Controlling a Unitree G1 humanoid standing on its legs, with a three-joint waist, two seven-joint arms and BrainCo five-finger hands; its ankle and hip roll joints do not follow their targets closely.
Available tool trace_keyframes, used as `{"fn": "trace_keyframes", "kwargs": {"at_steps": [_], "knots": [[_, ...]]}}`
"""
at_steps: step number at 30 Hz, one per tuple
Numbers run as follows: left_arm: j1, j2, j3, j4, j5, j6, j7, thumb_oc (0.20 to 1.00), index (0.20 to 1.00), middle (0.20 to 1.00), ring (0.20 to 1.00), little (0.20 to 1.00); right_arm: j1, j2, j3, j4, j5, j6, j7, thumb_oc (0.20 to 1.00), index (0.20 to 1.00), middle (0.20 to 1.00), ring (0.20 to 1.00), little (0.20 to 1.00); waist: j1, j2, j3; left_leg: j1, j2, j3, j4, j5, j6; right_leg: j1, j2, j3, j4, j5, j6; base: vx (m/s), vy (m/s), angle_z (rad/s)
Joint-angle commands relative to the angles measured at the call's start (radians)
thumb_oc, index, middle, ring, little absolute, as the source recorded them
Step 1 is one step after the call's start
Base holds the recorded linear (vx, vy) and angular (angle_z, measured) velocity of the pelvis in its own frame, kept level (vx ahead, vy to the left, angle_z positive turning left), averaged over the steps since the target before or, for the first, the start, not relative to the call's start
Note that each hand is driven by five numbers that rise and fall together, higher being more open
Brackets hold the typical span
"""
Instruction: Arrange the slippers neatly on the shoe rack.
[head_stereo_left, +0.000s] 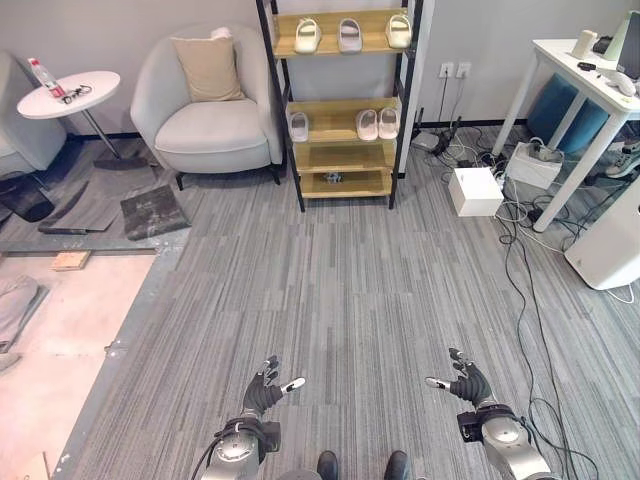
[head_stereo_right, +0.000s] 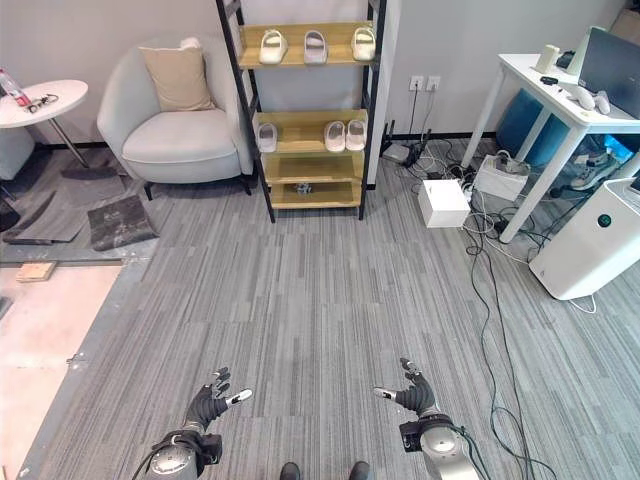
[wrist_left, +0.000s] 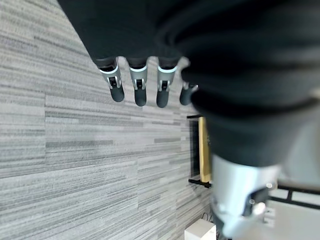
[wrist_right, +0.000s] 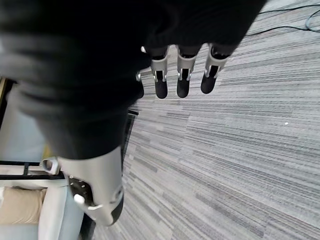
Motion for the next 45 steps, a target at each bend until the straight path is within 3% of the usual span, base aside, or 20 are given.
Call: {"fn": "trace_keyframes", "kwargs": {"at_steps": [1, 25, 45], "knots": [[-0.054, -0.002, -0.003, 0.027, 0.003, -0.026, 0.014, 1.000, 1.000, 1.000, 1.000, 1.000, -0.024, -0.013, -0.001, -0.059, 0.004, -0.036, -0.012, 1.000, 1.000, 1.000, 1.000, 1.000, 0.004, -0.033, -0.011, -0.006, 0.035, -0.002, -0.009, -0.024, -0.063, 0.073, -0.079, -0.003, 0.001, -0.122, 0.104, 0.00, 0.000, 0.00], [-0.035, -0.007, -0.006, 0.008, -0.040, -0.025, 0.005, 1.000, 1.000, 1.000, 1.000, 1.000, 0.002, 0.009, 0.023, -0.063, 0.045, -0.038, 0.007, 1.000, 1.000, 1.000, 1.000, 1.000, -0.013, -0.034, 0.008, -0.011, 0.042, 0.014, -0.009, -0.021, -0.073, 0.067, -0.082, -0.001, 0.001, -0.117, 0.106, 0.00, 0.000, 0.00], [-0.025, 0.002, 0.007, 0.011, -0.046, -0.022, 0.004, 1.000, 1.000, 1.000, 1.000, 1.000, -0.007, 0.021, 0.038, -0.058, 0.067, -0.034, 0.021, 1.000, 1.000, 1.000, 1.000, 1.000, -0.008, -0.044, 0.015, -0.003, 0.028, 0.007, -0.009, -0.037, -0.060, 0.076, -0.090, 0.000, 0.001, -0.116, 0.110, 0.00, 0.000, 0.00]]}}
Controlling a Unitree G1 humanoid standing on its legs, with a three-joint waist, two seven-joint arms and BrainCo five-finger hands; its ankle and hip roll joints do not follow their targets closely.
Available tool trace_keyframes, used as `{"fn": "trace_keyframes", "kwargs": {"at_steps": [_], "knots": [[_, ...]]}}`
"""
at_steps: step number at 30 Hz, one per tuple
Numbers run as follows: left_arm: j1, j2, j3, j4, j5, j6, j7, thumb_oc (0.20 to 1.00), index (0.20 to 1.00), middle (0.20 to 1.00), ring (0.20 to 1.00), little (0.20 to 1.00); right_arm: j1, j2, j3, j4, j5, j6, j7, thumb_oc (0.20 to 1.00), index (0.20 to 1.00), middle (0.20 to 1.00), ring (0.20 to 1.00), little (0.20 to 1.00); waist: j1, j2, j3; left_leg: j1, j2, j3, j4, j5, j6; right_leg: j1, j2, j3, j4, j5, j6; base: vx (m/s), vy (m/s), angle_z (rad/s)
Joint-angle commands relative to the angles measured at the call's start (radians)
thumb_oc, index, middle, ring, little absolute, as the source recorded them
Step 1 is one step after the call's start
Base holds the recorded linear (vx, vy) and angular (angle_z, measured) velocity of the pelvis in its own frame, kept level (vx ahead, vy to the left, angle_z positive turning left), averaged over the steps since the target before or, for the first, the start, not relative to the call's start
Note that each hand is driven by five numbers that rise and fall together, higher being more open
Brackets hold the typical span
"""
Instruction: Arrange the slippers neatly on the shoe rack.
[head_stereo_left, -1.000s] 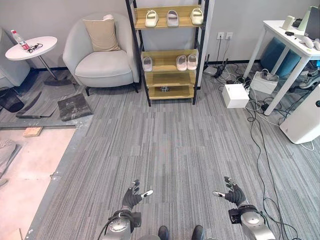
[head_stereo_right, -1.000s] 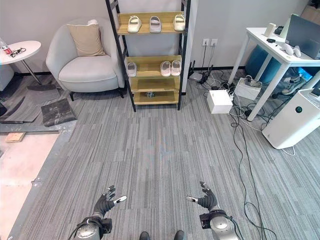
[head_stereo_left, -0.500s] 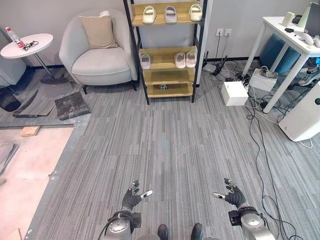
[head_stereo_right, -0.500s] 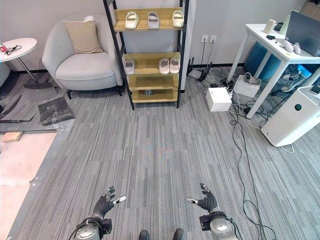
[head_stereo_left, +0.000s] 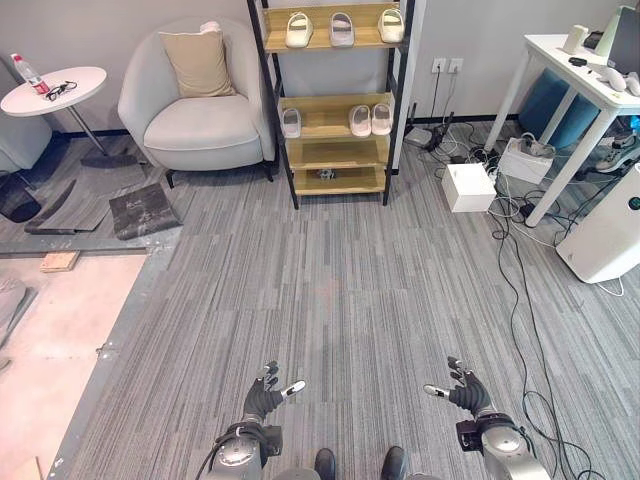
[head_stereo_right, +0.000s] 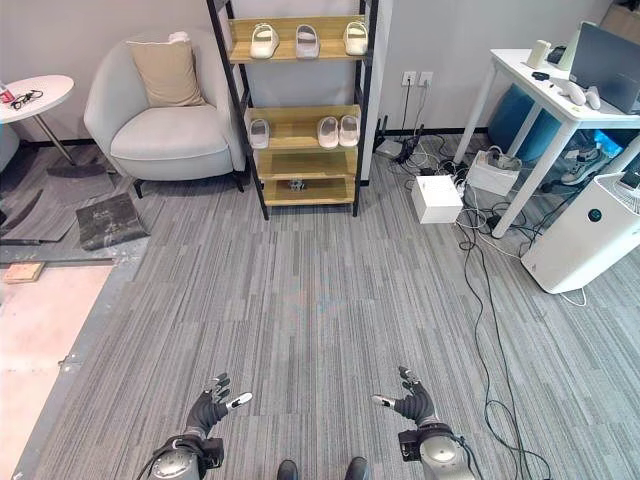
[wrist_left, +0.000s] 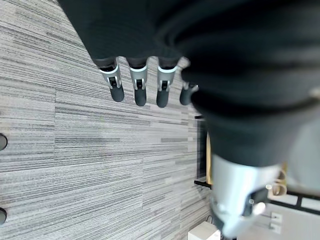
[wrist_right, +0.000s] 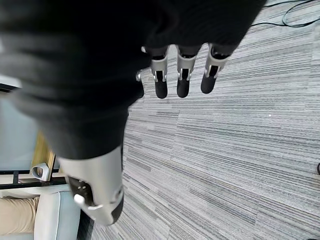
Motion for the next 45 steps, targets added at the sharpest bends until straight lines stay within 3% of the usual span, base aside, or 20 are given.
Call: {"fn": "trace_keyframes", "kwargs": {"at_steps": [1, 13, 17, 18, 19, 21, 22, 25, 27, 28, 32, 35, 39, 40, 41, 45], "knots": [[-0.038, 0.007, 0.008, 0.004, -0.012, -0.024, -0.005, 1.000, 1.000, 1.000, 1.000, 1.000, -0.039, 0.011, 0.029, -0.063, 0.020, -0.034, 0.001, 1.000, 1.000, 1.000, 1.000, 1.000, 0.006, -0.038, -0.001, -0.011, 0.028, 0.002, -0.008, -0.035, -0.059, 0.071, -0.091, -0.011, 0.001, -0.105, 0.095, 0.00, 0.000, 0.00], [-0.030, 0.019, 0.007, -0.006, -0.007, -0.025, -0.008, 1.000, 1.000, 1.000, 1.000, 1.000, -0.059, 0.009, 0.049, -0.076, 0.015, -0.038, 0.007, 1.000, 1.000, 1.000, 1.000, 1.000, 0.020, -0.055, 0.027, -0.022, 0.015, -0.011, -0.003, -0.040, -0.044, 0.052, -0.090, 0.008, 0.001, -0.091, 0.097, -0.01, 0.024, -0.01], [-0.051, 0.049, 0.004, -0.028, 0.027, -0.033, 0.002, 1.000, 1.000, 1.000, 1.000, 1.000, -0.077, 0.000, 0.027, -0.087, 0.015, -0.039, 0.002, 1.000, 1.000, 1.000, 1.000, 1.000, 0.018, -0.059, 0.068, -0.073, -0.007, -0.014, 0.078, -0.077, -0.007, -0.040, -0.138, 0.035, 0.184, -0.121, 0.116, -0.06, 0.167, -0.06], [-0.057, 0.062, 0.007, -0.046, 0.047, -0.037, 0.010, 1.000, 1.000, 1.000, 1.000, 1.000, -0.079, 0.003, 0.018, -0.096, 0.016, -0.042, 0.001, 1.000, 1.000, 1.000, 1.000, 1.000, 0.012, -0.056, 0.084, -0.071, -0.014, -0.011, 0.081, -0.087, 0.009, -0.111, -0.175, 0.047, 0.317, -0.103, 0.136, -0.04, 0.203, -0.07], [-0.057, 0.062, 0.007, -0.046, 0.047, -0.037, 0.010, 1.000, 1.000, 1.000, 1.000, 1.000, -0.079, 0.003, 0.018, -0.096, 0.016, -0.042, 0.001, 1.000, 1.000, 1.000, 1.000, 1.000, 0.013, -0.057, 0.084, -0.073, -0.016, -0.009, 0.081, -0.087, 0.010, -0.115, -0.177, 0.049, 0.323, -0.105, 0.137, -0.01, 0.208, -0.08], [-0.072, 0.077, 0.002, -0.061, 0.084, -0.040, 0.017, 1.000, 1.000, 1.000, 1.000, 1.000, -0.086, 0.008, 0.010, -0.097, 0.013, -0.045, -0.004, 1.000, 1.000, 1.000, 1.000, 1.000, 0.005, -0.056, 0.107, -0.052, -0.026, -0.005, 0.082, -0.097, 0.027, -0.163, -0.198, 0.070, 0.457, -0.058, 0.155, 0.06, 0.154, -0.06], [-0.073, 0.079, 0.004, -0.068, 0.085, -0.041, 0.019, 1.000, 1.000, 1.000, 1.000, 1.000, -0.084, 0.009, 0.006, -0.101, 0.014, -0.046, -0.005, 1.000, 1.000, 1.000, 1.000, 1.000, 0.005, -0.056, 0.112, -0.040, -0.028, -0.005, 0.080, -0.102, 0.029, -0.181, -0.200, 0.079, 0.488, -0.044, 0.157, 0.20, 0.131, -0.05], [-0.084, 0.083, 0.007, -0.078, 0.089, -0.046, 0.021, 1.000, 1.000, 1.000, 1.000, 1.000, -0.086, 0.005, -0.002, -0.099, 0.020, -0.045, -0.004, 1.000, 1.000, 1.000, 1.000, 1.000, -0.004, -0.060, 0.127, 0.016, -0.034, -0.013, 0.053, -0.116, 0.027, -0.232, -0.217, 0.067, 0.410, -0.001, 0.149, 0.19, 0.032, -0.05], [-0.095, 0.086, 0.004, -0.088, 0.085, -0.045, 0.022, 1.000, 1.000, 1.000, 1.000, 1.000, -0.096, 0.000, -0.002, -0.093, 0.027, -0.043, -0.006, 1.000, 1.000, 1.000, 1.000, 1.000, -0.012, -0.066, 0.138, 0.042, -0.039, -0.023, 0.040, -0.132, 0.022, -0.242, -0.228, 0.060, 0.310, 0.040, 0.155, 0.28, -0.061, 0.02], [-0.107, 0.089, 0.009, -0.090, 0.092, -0.041, 0.021, 1.000, 1.000, 1.000, 1.000, 1.000, -0.099, 0.003, -0.005, -0.090, 0.030, -0.040, -0.010, 1.000, 1.000, 1.000, 1.000, 1.000, -0.027, -0.074, 0.145, 0.063, -0.039, -0.036, 0.036, -0.148, 0.012, -0.269, -0.225, 0.065, 0.191, 0.081, 0.170, 0.25, -0.077, -0.05], [-0.116, 0.096, 0.025, -0.088, 0.100, -0.038, 0.021, 1.000, 1.000, 1.000, 1.000, 1.000, -0.100, 0.007, -0.012, -0.085, 0.026, -0.036, -0.012, 1.000, 1.000, 1.000, 1.000, 1.000, -0.039, -0.084, 0.142, 0.098, -0.031, -0.050, 0.033, -0.183, -0.003, -0.286, -0.207, 0.045, 0.063, 0.125, 0.187, 0.28, -0.076, 0.11], [-0.109, 0.092, 0.035, -0.074, 0.104, -0.035, 0.013, 1.000, 1.000, 1.000, 1.000, 1.000, -0.080, 0.001, -0.018, -0.078, 0.029, -0.036, -0.007, 1.000, 1.000, 1.000, 1.000, 1.000, -0.047, -0.097, 0.109, 0.139, -0.026, -0.059, 0.037, -0.229, -0.015, -0.259, -0.185, 0.033, 0.030, 0.118, 0.175, 0.40, -0.087, 0.30], [-0.100, 0.083, 0.036, -0.063, 0.086, -0.030, 0.011, 1.000, 1.000, 1.000, 1.000, 1.000, -0.055, -0.018, -0.036, -0.063, 0.047, -0.038, 0.001, 1.000, 1.000, 1.000, 1.000, 1.000, -0.070, -0.078, 0.055, 0.175, 0.021, -0.095, 0.082, -0.246, -0.038, -0.247, -0.138, 0.024, 0.076, 0.081, 0.140, 0.48, -0.135, 0.28], [-0.094, 0.082, 0.036, -0.057, 0.075, -0.030, 0.008, 1.000, 1.000, 1.000, 1.000, 1.000, -0.043, -0.024, -0.042, -0.064, 0.069, -0.043, 0.009, 1.000, 1.000, 1.000, 1.000, 1.000, -0.072, -0.063, 0.045, 0.164, 0.046, -0.105, 0.174, -0.212, -0.065, -0.228, -0.103, 0.014, 0.097, 0.042, 0.112, 0.41, -0.139, 0.17], [-0.095, 0.083, 0.036, -0.056, 0.075, -0.030, 0.008, 1.000, 1.000, 1.000, 1.000, 1.000, -0.044, -0.023, -0.042, -0.064, 0.069, -0.043, 0.009, 1.000, 1.000, 1.000, 1.000, 1.000, -0.075, -0.066, 0.043, 0.160, 0.042, -0.107, 0.174, -0.208, -0.064, -0.231, -0.108, 0.013, 0.096, 0.043, 0.113, 0.37, -0.144, 0.19], [-0.104, 0.089, 0.019, -0.071, 0.048, -0.031, 0.001, 1.000, 1.000, 1.000, 1.000, 1.000, -0.050, -0.041, -0.034, -0.065, 0.094, -0.050, 0.012, 1.000, 1.000, 1.000, 1.000, 1.000, -0.040, -0.079, 0.079, 0.004, 0.038, -0.100, 0.501, -0.051, -0.136, -0.137, -0.066, -0.001, 0.085, -0.023, 0.055, 0.25, -0.141, 0.06]]}}
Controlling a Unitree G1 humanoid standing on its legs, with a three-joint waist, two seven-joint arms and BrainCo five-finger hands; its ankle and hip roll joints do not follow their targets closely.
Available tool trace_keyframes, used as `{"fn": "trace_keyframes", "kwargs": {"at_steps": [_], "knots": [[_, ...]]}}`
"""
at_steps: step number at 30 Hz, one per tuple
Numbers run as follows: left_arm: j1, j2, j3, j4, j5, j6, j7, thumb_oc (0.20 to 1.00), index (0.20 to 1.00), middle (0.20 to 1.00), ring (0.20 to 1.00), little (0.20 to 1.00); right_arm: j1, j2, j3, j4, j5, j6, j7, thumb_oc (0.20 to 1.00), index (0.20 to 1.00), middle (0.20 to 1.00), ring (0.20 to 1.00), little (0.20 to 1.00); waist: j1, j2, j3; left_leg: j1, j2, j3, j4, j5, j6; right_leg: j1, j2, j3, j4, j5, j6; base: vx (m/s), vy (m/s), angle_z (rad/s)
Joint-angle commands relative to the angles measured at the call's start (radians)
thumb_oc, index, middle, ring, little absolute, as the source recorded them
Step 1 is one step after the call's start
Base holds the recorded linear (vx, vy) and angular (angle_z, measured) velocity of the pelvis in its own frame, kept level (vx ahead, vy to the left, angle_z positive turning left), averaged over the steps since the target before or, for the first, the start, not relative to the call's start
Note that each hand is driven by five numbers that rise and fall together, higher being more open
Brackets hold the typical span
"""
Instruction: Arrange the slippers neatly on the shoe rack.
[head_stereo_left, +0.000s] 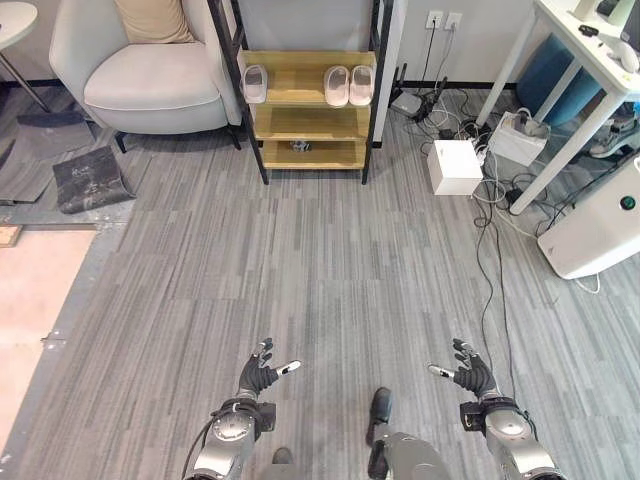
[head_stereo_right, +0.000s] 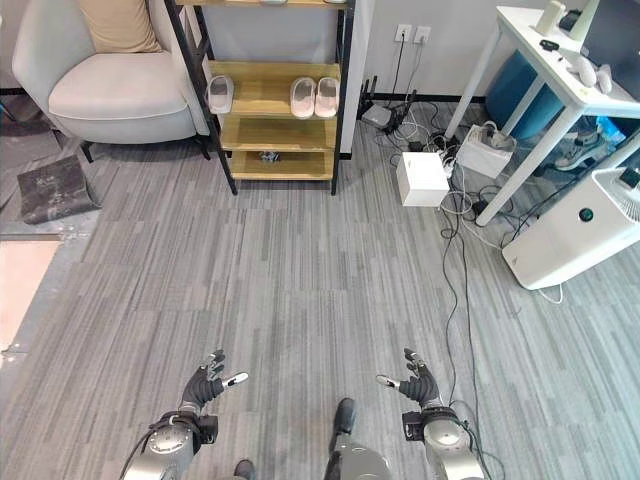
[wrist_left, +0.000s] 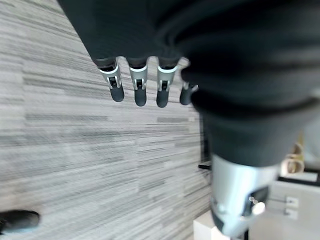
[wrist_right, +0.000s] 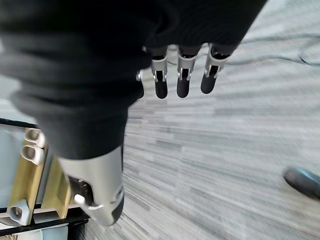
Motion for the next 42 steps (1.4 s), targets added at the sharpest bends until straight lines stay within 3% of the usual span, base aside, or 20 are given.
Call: {"fn": "trace_keyframes", "kwargs": {"at_steps": [1, 3, 5, 7, 8, 11, 12, 14, 16, 19, 20, 24, 25, 26, 30, 32, 34, 38, 40, 42], "knots": [[-0.025, 0.043, 0.006, -0.072, -0.006, -0.033, -0.008, 1.000, 1.000, 1.000, 1.000, 1.000, -0.005, -0.018, 0.012, -0.036, 0.043, -0.050, 0.009, 1.000, 1.000, 1.000, 1.000, 1.000, 0.026, -0.023, 0.023, -0.039, -0.126, -0.007, 0.319, 0.117, -0.025, 0.016, -0.050, 0.002, 0.048, -0.075, 0.053, 0.24, -0.146, 0.10], [-0.031, 0.048, 0.000, -0.079, -0.009, -0.030, -0.007, 1.000, 1.000, 1.000, 1.000, 1.000, -0.013, -0.019, 0.016, -0.033, 0.053, -0.049, 0.006, 1.000, 1.000, 1.000, 1.000, 1.000, 0.045, -0.041, 0.039, -0.107, -0.123, 0.011, 0.374, 0.134, -0.014, 0.052, -0.041, 0.005, 0.041, -0.109, 0.033, 0.26, -0.132, -0.01], [-0.038, 0.050, -0.007, -0.083, -0.009, -0.028, -0.007, 1.000, 1.000, 1.000, 1.000, 1.000, -0.018, -0.018, 0.017, -0.034, 0.062, -0.048, 0.004, 1.000, 1.000, 1.000, 1.000, 1.000, 0.065, -0.055, 0.056, -0.206, -0.132, 0.030, 0.341, 0.084, 0.010, 0.086, -0.038, 0.010, 0.026, -0.127, 0.036, 0.26, -0.070, 0.12], [-0.041, 0.055, -0.008, -0.084, -0.003, -0.026, -0.005, 1.000, 1.000, 1.000, 1.000, 1.000, -0.021, -0.013, 0.022, -0.037, 0.066, -0.051, 0.005, 1.000, 1.000, 1.000, 1.000, 1.000, 0.082, -0.069, 0.054, -0.269, -0.133, 0.058, 0.204, 0.030, 0.040, 0.116, -0.031, 0.014, 0.006, -0.151, 0.044, 0.31, 0.000, 0.28], [-0.037, 0.055, -0.009, -0.085, 0.002, -0.024, -0.004, 1.000, 1.000, 1.000, 1.000, 1.000, -0.019, -0.009, 0.025, -0.037, 0.061, -0.051, 0.003, 1.000, 1.000, 1.000, 1.000, 1.000, 0.090, -0.067, 0.051, -0.276, -0.128, 0.059, 0.120, 0.033, 0.046, 0.133, -0.023, 0.021, 0.000, -0.162, 0.048, 0.34, 0.053, 0.12], [-0.030, 0.056, -0.003, -0.082, 0.021, -0.014, -0.004, 1.000, 1.000, 1.000, 1.000, 1.000, -0.017, -0.001, 0.035, -0.030, 0.047, -0.052, -0.001, 1.000, 1.000, 1.000, 1.000, 1.000, 0.107, -0.047, 0.026, -0.323, -0.077, 0.042, -0.182, 0.205, 0.029, 0.179, 0.015, 0.031, -0.018, -0.201, 0.052, 0.37, 0.106, -0.01], [-0.029, 0.059, -0.001, -0.081, 0.029, -0.009, -0.003, 1.000, 1.000, 1.000, 1.000, 1.000, -0.019, -0.002, 0.037, -0.032, 0.042, -0.051, -0.002, 1.000, 1.000, 1.000, 1.000, 1.000, 0.113, -0.047, 0.025, -0.332, -0.075, 0.041, -0.226, 0.229, 0.021, 0.196, 0.022, 0.038, -0.020, -0.208, 0.053, 0.38, 0.112, 0.10], [-0.021, 0.067, 0.009, -0.083, 0.030, -0.009, -0.004, 1.000, 1.000, 1.000, 1.000, 1.000, -0.030, 0.003, 0.040, -0.030, 0.038, -0.048, 0.002, 1.000, 1.000, 1.000, 1.000, 1.000, 0.121, -0.048, 0.015, -0.340, -0.085, 0.039, -0.227, 0.259, 0.016, 0.221, 0.033, 0.061, -0.017, -0.219, 0.055, 0.36, 0.154, -0.22], [0.003, 0.071, 0.021, -0.084, 0.023, -0.010, -0.004, 1.000, 1.000, 1.000, 1.000, 1.000, -0.034, 0.015, 0.049, -0.034, 0.032, -0.046, 0.010, 1.000, 1.000, 1.000, 1.000, 1.000, 0.132, -0.053, -0.008, -0.319, -0.092, 0.049, -0.221, 0.257, 0.032, 0.239, 0.029, 0.077, 0.000, -0.238, 0.067, 0.39, 0.217, -0.71], [0.005, 0.082, 0.018, -0.081, 0.023, -0.006, -0.007, 1.000, 1.000, 1.000, 1.000, 1.000, -0.052, 0.038, 0.059, -0.026, 0.026, -0.039, 0.010, 1.000, 1.000, 1.000, 1.000, 1.000, 0.143, -0.074, -0.022, -0.307, -0.122, 0.064, -0.170, 0.213, 0.070, 0.226, -0.015, 0.102, 0.116, -0.256, 0.097, 0.36, 0.249, -0.45], [0.009, 0.086, 0.019, -0.082, 0.025, -0.006, -0.008, 1.000, 1.000, 1.000, 1.000, 1.000, -0.051, 0.044, 0.060, -0.027, 0.026, -0.039, 0.013, 1.000, 1.000, 1.000, 1.000, 1.000, 0.145, -0.078, -0.023, -0.300, -0.130, 0.071, -0.160, 0.199, 0.082, 0.209, -0.029, 0.108, 0.178, -0.242, 0.109, 0.29, 0.267, -0.17], [0.011, 0.094, 0.005, -0.101, 0.026, -0.008, -0.008, 1.000, 1.000, 1.000, 1.000, 1.000, -0.057, 0.059, 0.071, -0.035, 0.011, -0.032, 0.026, 1.000, 1.000, 1.000, 1.000, 1.000, 0.117, -0.060, 0.010, -0.210, -0.178, 0.082, -0.140, 0.123, 0.149, 0.076, -0.109, 0.129, 0.537, -0.043, 0.163, 0.26, 0.283, -0.15], [0.011, 0.093, 0.000, -0.100, 0.030, -0.008, -0.007, 1.000, 1.000, 1.000, 1.000, 1.000, -0.052, 0.063, 0.066, -0.035, 0.012, -0.032, 0.025, 1.000, 1.000, 1.000, 1.000, 1.000, 0.106, -0.045, 0.014, -0.186, -0.176, 0.080, -0.142, 0.106, 0.157, 0.051, -0.109, 0.135, 0.578, -0.016, 0.156, 0.28, 0.244, 0.27], [0.013, 0.090, -0.003, -0.104, 0.029, -0.009, -0.009, 1.000, 1.000, 1.000, 1.000, 1.000, -0.049, 0.066, 0.063, -0.034, 0.009, -0.029, 0.025, 1.000, 1.000, 1.000, 1.000, 1.000, 0.098, -0.032, 0.023, -0.156, -0.174, 0.071, -0.153, 0.096, 0.163, 0.010, -0.111, 0.135, 0.619, -0.028, 0.152, 0.31, 0.219, 0.36], [0.001, 0.084, -0.018, -0.108, 0.025, -0.010, -0.016, 1.000, 1.000, 1.000, 1.000, 1.000, -0.032, 0.055, 0.043, -0.031, 0.029, -0.027, 0.025, 1.000, 1.000, 1.000, 1.000, 1.000, 0.055, -0.013, 0.047, -0.064, -0.188, 0.039, -0.178, 0.060, 0.156, -0.083, -0.118, 0.087, 0.433, -0.074, 0.128, 0.35, 0.082, 0.14], [-0.006, 0.084, -0.018, -0.112, 0.030, -0.010, -0.019, 1.000, 1.000, 1.000, 1.000, 1.000, -0.022, 0.050, 0.028, -0.030, 0.040, -0.026, 0.020, 1.000, 1.000, 1.000, 1.000, 1.000, 0.030, -0.018, 0.055, -0.022, -0.201, 0.013, -0.181, 0.031, 0.142, -0.111, -0.127, 0.093, 0.233, -0.052, 0.134, 0.39, -0.057, 0.28], [-0.021, 0.085, -0.014, -0.110, 0.049, -0.007, -0.022, 1.000, 1.000, 1.000, 1.000, 1.000, -0.014, 0.049, 0.014, -0.027, 0.040, -0.023, 0.012, 1.000, 1.000, 1.000, 1.000, 1.000, 0.008, -0.017, 0.064, 0.021, -0.193, -0.004, -0.184, -0.001, 0.129, -0.135, -0.125, 0.097, 0.060, 0.009, 0.157, 0.41, -0.073, 0.40], [-0.034, 0.091, 0.000, -0.107, 0.071, -0.011, -0.026, 1.000, 1.000, 1.000, 1.000, 1.000, 0.007, 0.051, -0.007, -0.019, 0.032, -0.018, 0.010, 1.000, 1.000, 1.000, 1.000, 1.000, -0.013, -0.024, 0.058, 0.078, -0.189, -0.019, -0.174, -0.059, 0.109, -0.156, -0.128, 0.086, -0.007, 0.053, 0.183, 0.45, -0.063, 0.41], [-0.029, 0.087, -0.002, -0.089, 0.082, -0.008, -0.029, 1.000, 1.000, 1.000, 1.000, 1.000, 0.027, 0.055, -0.011, -0.006, 0.040, -0.020, 0.014, 1.000, 1.000, 1.000, 1.000, 1.000, -0.022, -0.037, 0.034, 0.122, -0.185, -0.034, -0.168, -0.087, 0.103, -0.135, -0.116, 0.086, -0.013, 0.063, 0.167, 0.42, -0.081, 0.33], [-0.011, 0.076, -0.002, -0.088, 0.073, -0.005, -0.032, 1.000, 1.000, 1.000, 1.000, 1.000, 0.037, 0.048, -0.017, 0.000, 0.053, -0.024, 0.025, 1.000, 1.000, 1.000, 1.000, 1.000, -0.027, -0.025, 0.000, 0.168, -0.153, -0.049, -0.137, -0.082, 0.081, -0.100, -0.087, 0.043, 0.014, 0.052, 0.144, 0.60, -0.127, 0.47]]}}
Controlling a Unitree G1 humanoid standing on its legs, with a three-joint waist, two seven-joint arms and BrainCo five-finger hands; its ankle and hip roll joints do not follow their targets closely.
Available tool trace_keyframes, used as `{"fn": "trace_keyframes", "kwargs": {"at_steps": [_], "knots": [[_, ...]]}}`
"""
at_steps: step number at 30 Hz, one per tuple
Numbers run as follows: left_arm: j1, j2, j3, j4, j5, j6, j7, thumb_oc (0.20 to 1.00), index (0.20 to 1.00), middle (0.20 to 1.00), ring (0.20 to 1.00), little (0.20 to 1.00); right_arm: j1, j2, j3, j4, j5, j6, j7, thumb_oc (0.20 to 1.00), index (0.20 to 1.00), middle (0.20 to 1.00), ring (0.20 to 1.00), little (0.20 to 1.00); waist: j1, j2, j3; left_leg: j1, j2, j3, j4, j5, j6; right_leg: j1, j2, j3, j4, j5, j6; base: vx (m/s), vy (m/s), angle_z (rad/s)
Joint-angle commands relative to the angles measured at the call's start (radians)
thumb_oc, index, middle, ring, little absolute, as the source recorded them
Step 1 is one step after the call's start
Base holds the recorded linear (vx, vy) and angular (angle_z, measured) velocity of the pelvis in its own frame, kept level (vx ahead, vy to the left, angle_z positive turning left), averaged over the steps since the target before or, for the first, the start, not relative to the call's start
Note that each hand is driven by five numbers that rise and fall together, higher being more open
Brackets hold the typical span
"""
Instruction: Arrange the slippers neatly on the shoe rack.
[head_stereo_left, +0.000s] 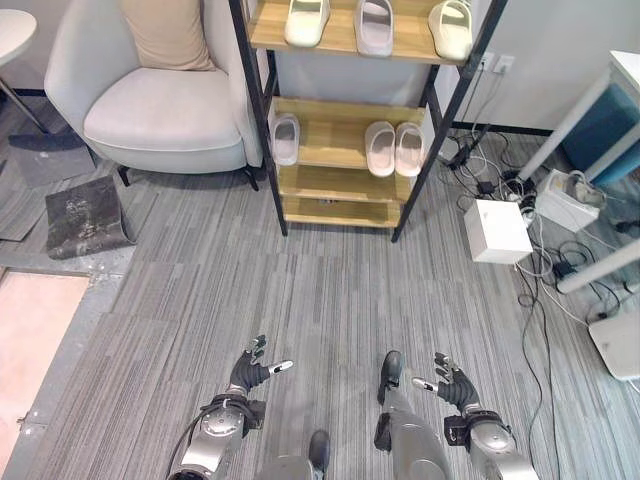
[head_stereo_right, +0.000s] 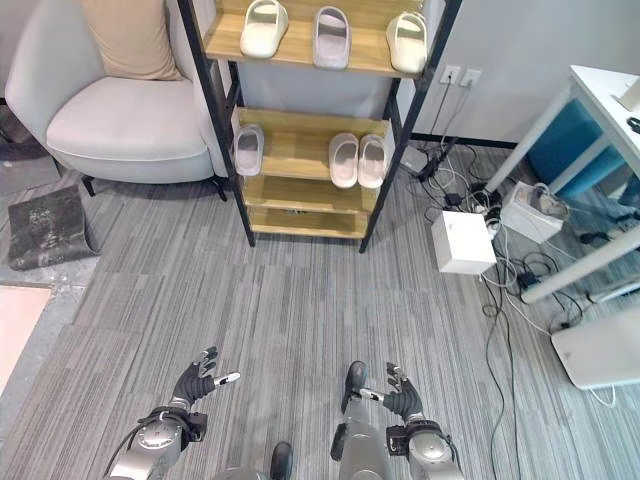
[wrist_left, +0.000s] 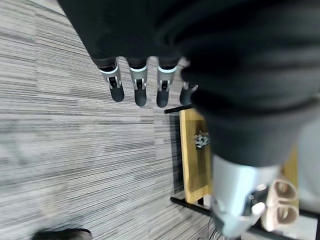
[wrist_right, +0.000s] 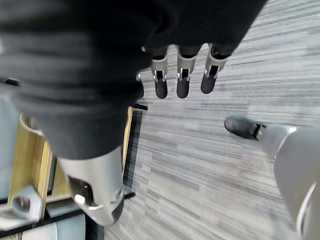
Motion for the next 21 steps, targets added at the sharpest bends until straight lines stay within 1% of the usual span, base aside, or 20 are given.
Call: {"fn": "trace_keyframes", "kwargs": {"at_steps": [1, 2, 3, 4, 5, 6, 7, 8, 9, 10, 11, 12, 13, 14, 15, 16, 17, 18, 20, 21], "knots": [[-0.010, 0.011, 0.009, -0.060, 0.041, -0.034, -0.006, 1.000, 1.000, 1.000, 1.000, 1.000, -0.041, -0.046, -0.016, -0.029, 0.034, -0.031, -0.004, 1.000, 1.000, 1.000, 1.000, 1.000, -0.014, 0.025, -0.019, 0.066, 0.101, 0.029, 0.072, -0.054, -0.079, 0.040, 0.031, -0.023, 0.015, 0.038, 0.029, 0.48, -0.126, 0.40], [-0.004, 0.010, 0.007, -0.062, 0.038, -0.033, -0.009, 1.000, 1.000, 1.000, 1.000, 1.000, -0.036, -0.051, -0.015, -0.028, 0.037, -0.032, -0.002, 1.000, 1.000, 1.000, 1.000, 1.000, -0.014, 0.029, -0.028, 0.064, 0.112, 0.026, 0.099, -0.044, -0.090, 0.049, 0.041, -0.033, 0.024, 0.023, 0.021, 0.32, -0.091, 0.22], [0.001, 0.010, 0.005, -0.065, 0.033, -0.033, -0.009, 1.000, 1.000, 1.000, 1.000, 1.000, -0.033, -0.054, -0.012, -0.029, 0.044, -0.034, 0.001, 1.000, 1.000, 1.000, 1.000, 1.000, -0.012, 0.039, -0.034, 0.061, 0.130, 0.022, 0.157, -0.018, -0.110, 0.065, 0.067, -0.034, 0.033, 0.002, 0.003, 0.40, -0.119, 0.17], [0.001, 0.011, 0.001, -0.063, 0.029, -0.034, -0.010, 1.000, 1.000, 1.000, 1.000, 1.000, -0.032, -0.055, -0.008, -0.027, 0.051, -0.035, 0.003, 1.000, 1.000, 1.000, 1.000, 1.000, -0.012, 0.034, -0.036, 0.043, 0.126, 0.024, 0.198, 0.009, -0.124, 0.079, 0.072, -0.038, 0.032, -0.011, -0.005, 0.40, -0.129, 0.11], [0.000, 0.012, -0.003, -0.072, 0.022, -0.035, -0.010, 1.000, 1.000, 1.000, 1.000, 1.000, -0.032, -0.057, -0.003, -0.026, 0.058, -0.040, 0.004, 1.000, 1.000, 1.000, 1.000, 1.000, -0.008, 0.033, -0.034, 0.007, 0.131, 0.027, 0.295, 0.059, -0.150, 0.106, 0.088, -0.040, 0.028, -0.034, -0.024, 0.29, -0.109, 0.09], [-0.004, 0.011, -0.006, -0.066, 0.016, -0.036, -0.012, 1.000, 1.000, 1.000, 1.000, 1.000, -0.037, -0.063, 0.002, -0.023, 0.063, -0.040, 0.004, 1.000, 1.000, 1.000, 1.000, 1.000, 0.001, 0.027, -0.027, -0.030, 0.126, 0.033, 0.360, 0.099, -0.169, 0.130, 0.092, -0.040, 0.022, -0.052, -0.035, 0.38, -0.155, -0.01], [-0.017, 0.011, -0.015, -0.071, -0.001, -0.041, -0.010, 1.000, 1.000, 1.000, 1.000, 1.000, -0.048, -0.072, 0.007, -0.020, 0.076, -0.047, 0.004, 1.000, 1.000, 1.000, 1.000, 1.000, 0.023, 0.010, -0.004, -0.113, 0.102, 0.032, 0.527, 0.161, -0.197, 0.178, 0.094, -0.035, 0.012, -0.077, -0.059, 0.25, -0.108, -0.10], [-0.018, 0.011, -0.016, -0.071, -0.002, -0.041, -0.010, 1.000, 1.000, 1.000, 1.000, 1.000, -0.049, -0.071, 0.007, -0.019, 0.076, -0.047, 0.004, 1.000, 1.000, 1.000, 1.000, 1.000, 0.022, 0.012, -0.003, -0.117, 0.103, 0.031, 0.534, 0.157, -0.197, 0.177, 0.095, -0.036, 0.012, -0.076, -0.059, 0.22, -0.108, -0.24], [-0.022, 0.013, -0.018, -0.074, -0.006, -0.042, -0.010, 1.000, 1.000, 1.000, 1.000, 1.000, -0.053, -0.078, 0.009, -0.024, 0.078, -0.049, 0.002, 1.000, 1.000, 1.000, 1.000, 1.000, 0.032, 0.003, 0.008, -0.153, 0.097, 0.041, 0.594, 0.166, -0.198, 0.194, 0.096, -0.033, 0.008, -0.086, -0.067, 0.23, -0.107, -0.22], [-0.027, 0.013, -0.022, -0.077, -0.015, -0.042, -0.007, 1.000, 1.000, 1.000, 1.000, 1.000, -0.060, -0.081, 0.010, -0.021, 0.088, -0.049, -0.001, 1.000, 1.000, 1.000, 1.000, 1.000, 0.045, -0.013, 0.019, -0.214, 0.100, 0.063, 0.610, 0.156, -0.174, 0.221, 0.100, -0.018, -0.002, -0.111, -0.082, 0.24, -0.108, -0.15], [-0.028, 0.013, -0.022, -0.077, -0.015, -0.041, -0.007, 1.000, 1.000, 1.000, 1.000, 1.000, -0.060, -0.081, 0.010, -0.021, 0.088, -0.049, -0.001, 1.000, 1.000, 1.000, 1.000, 1.000, 0.047, -0.010, 0.020, -0.214, 0.103, 0.064, 0.615, 0.151, -0.174, 0.222, 0.103, -0.017, -0.003, -0.112, -0.082, 0.34, -0.119, -0.03], [-0.029, 0.016, -0.025, -0.087, -0.014, -0.039, -0.006, 1.000, 1.000, 1.000, 1.000, 1.000, -0.063, -0.082, 0.010, -0.027, 0.101, -0.051, -0.002, 1.000, 1.000, 1.000, 1.000, 1.000, 0.065, -0.024, 0.031, -0.304, 0.094, 0.088, 0.572, 0.095, -0.145, 0.255, 0.102, -0.005, -0.015, -0.133, -0.081, 0.23, -0.050, 0.10], [-0.030, 0.017, -0.025, -0.089, -0.012, -0.039, -0.004, 1.000, 1.000, 1.000, 1.000, 1.000, -0.065, -0.080, 0.012, -0.025, 0.100, -0.052, -0.005, 1.000, 1.000, 1.000, 1.000, 1.000, 0.073, -0.027, 0.035, -0.336, 0.087, 0.093, 0.543, 0.073, -0.134, 0.262, 0.104, 0.002, -0.018, -0.141, -0.080, 0.44, -0.021, -0.06], [-0.025, 0.015, -0.027, -0.084, -0.007, -0.036, -0.004, 1.000, 1.000, 1.000, 1.000, 1.000, -0.071, -0.080, 0.022, -0.024, 0.089, -0.050, -0.006, 1.000, 1.000, 1.000, 1.000, 1.000, 0.087, -0.023, 0.031, -0.376, 0.089, 0.098, 0.361, 0.049, -0.111, 0.282, 0.118, 0.018, -0.023, -0.165, -0.073, 0.28, 0.024, -0.12], [-0.025, 0.016, -0.027, -0.084, -0.007, -0.036, -0.004, 1.000, 1.000, 1.000, 1.000, 1.000, -0.071, -0.080, 0.022, -0.024, 0.089, -0.050, -0.006, 1.000, 1.000, 1.000, 1.000, 1.000, 0.086, -0.025, 0.030, -0.374, 0.086, 0.098, 0.353, 0.055, -0.111, 0.280, 0.115, 0.018, -0.023, -0.164, -0.073, 0.39, 0.091, -0.13], [-0.020, 0.012, -0.024, -0.075, 0.005, -0.029, -0.002, 1.000, 1.000, 1.000, 1.000, 1.000, -0.067, -0.077, 0.028, -0.020, 0.078, -0.052, -0.006, 1.000, 1.000, 1.000, 1.000, 1.000, 0.092, -0.005, 0.017, -0.400, 0.113, 0.081, 0.182, 0.152, -0.114, 0.300, 0.144, 0.028, -0.029, -0.187, -0.071, 0.19, 0.053, -0.09], [-0.019, 0.012, -0.024, -0.075, 0.006, -0.029, -0.001, 1.000, 1.000, 1.000, 1.000, 1.000, -0.066, -0.078, 0.028, -0.020, 0.077, -0.052, -0.006, 1.000, 1.000, 1.000, 1.000, 1.000, 0.092, -0.006, 0.017, -0.390, 0.113, 0.082, 0.163, 0.162, -0.116, 0.301, 0.143, 0.029, -0.029, -0.188, -0.072, 0.31, 0.076, -0.14], [-0.015, 0.010, -0.022, -0.072, 0.013, -0.025, -0.002, 1.000, 1.000, 1.000, 1.000, 1.000, -0.064, -0.075, 0.031, -0.018, 0.074, -0.050, -0.006, 1.000, 1.000, 1.000, 1.000, 1.000, 0.099, 0.002, 0.010, -0.400, 0.128, 0.075, 0.076, 0.211, -0.116, 0.319, 0.156, 0.033, -0.030, -0.201, -0.074, 0.21, 0.039, -0.20], [-0.011, 0.012, -0.018, -0.070, 0.017, -0.021, -0.002, 1.000, 1.000, 1.000, 1.000, 1.000, -0.064, -0.075, 0.032, -0.017, 0.068, -0.050, -0.010, 1.000, 1.000, 1.000, 1.000, 1.000, 0.109, 0.011, 0.011, -0.414, 0.130, 0.073, -0.020, 0.261, -0.130, 0.346, 0.175, 0.049, -0.030, -0.220, -0.080, 0.28, 0.063, -0.22], [-0.009, 0.010, -0.014, -0.065, 0.018, -0.019, -0.003, 1.000, 1.000, 1.000, 1.000, 1.000, -0.069, -0.073, 0.031, -0.014, 0.066, -0.049, -0.012, 1.000, 1.000, 1.000, 1.000, 1.000, 0.111, 0.015, 0.009, -0.428, 0.129, 0.082, -0.034, 0.277, -0.136, 0.358, 0.185, 0.055, -0.030, -0.230, -0.083, 0.19, 0.042, -0.20]]}}
